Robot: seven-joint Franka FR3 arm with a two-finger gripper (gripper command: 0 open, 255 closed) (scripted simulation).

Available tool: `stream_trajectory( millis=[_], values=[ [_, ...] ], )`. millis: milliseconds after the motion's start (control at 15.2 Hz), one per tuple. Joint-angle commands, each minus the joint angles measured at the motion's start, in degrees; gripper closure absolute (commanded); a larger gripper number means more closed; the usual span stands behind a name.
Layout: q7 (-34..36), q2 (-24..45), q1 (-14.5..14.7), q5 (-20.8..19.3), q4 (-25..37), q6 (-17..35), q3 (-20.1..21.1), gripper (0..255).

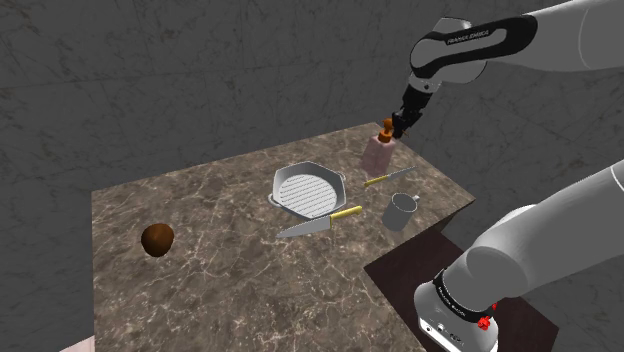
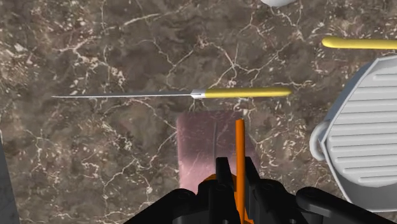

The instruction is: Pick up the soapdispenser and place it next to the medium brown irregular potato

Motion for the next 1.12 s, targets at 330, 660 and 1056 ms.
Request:
stream_trajectory(
  millis=[330,660,1056],
  values=[
    [0.76,-1.68,-0.06,-0.55,3.98,-5.57,0.41,255],
    [1.23,-2.53,-0.03,-0.77,7.07,-9.46,0.71,255],
    [1.68,-3.1,0.05,-0.87,11.18,-14.09,1.01,255]
  ],
)
